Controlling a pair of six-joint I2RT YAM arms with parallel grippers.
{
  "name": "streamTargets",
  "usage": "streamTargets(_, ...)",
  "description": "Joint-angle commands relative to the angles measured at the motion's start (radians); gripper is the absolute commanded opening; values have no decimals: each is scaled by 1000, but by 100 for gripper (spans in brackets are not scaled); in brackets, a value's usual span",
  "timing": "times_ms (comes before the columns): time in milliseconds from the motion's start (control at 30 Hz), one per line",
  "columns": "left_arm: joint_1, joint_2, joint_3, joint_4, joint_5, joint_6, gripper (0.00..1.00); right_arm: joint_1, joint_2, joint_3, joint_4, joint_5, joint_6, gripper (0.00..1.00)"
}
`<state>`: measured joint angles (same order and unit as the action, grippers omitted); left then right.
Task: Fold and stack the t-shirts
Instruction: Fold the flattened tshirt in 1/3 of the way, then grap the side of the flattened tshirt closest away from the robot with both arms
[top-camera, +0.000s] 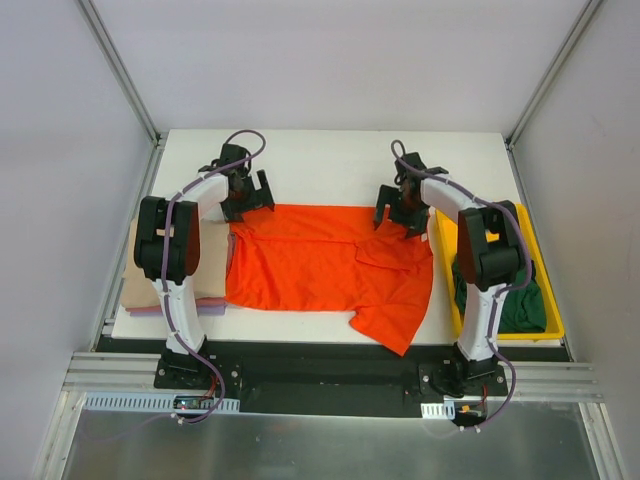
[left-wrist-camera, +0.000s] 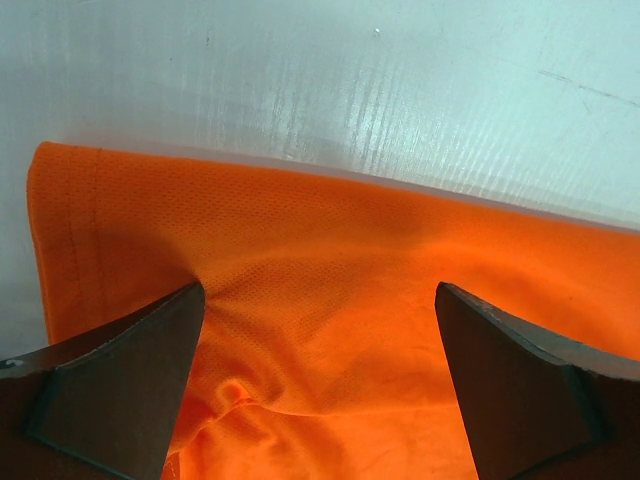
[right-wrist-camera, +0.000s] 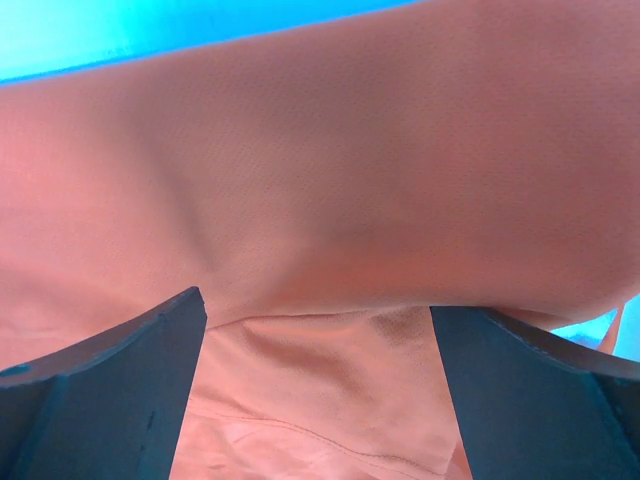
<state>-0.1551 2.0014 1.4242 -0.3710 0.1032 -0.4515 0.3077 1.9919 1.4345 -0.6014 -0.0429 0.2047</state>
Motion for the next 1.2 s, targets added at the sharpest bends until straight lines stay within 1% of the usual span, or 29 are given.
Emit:
streamTargets(0,9,13,19,-36,59,25,99,-59,97,141,-87,-72,-50,96)
streamTargets(133,9,20,41,-42,72,37,99,-96,163,217,-126,-138,-51,96)
streamTargets(300,9,54,84,-42,147,33,99,-133,252,395,-254,-115,-82,96)
streamTargets(433,9,86,122,-42,184,33,99,-173,294,472,-291,-114,-96,96)
streamTargets(567,9,108,156,-42,181,39,99,-196,346,563,-337,-112,-110,96)
streamTargets(800,9,183,252,-60,152,48,99,-222,412,673,-330,-135,-132,96)
streamTargets(933,11,229,352,-117,101,63,99,-222,412,695,-313,-155,-152,96)
streamTargets(1000,11,232,381,-124,110,69,99,-220,397,702,-301,-158,-168,96)
streamTargets(1100,11,198,423,-132,141,83,99,-214,351,736,-301,-163,-197,96)
streamTargets(1167,8,149,427,-137,151,89,99,-197,294,732,-299,-147,-252,96)
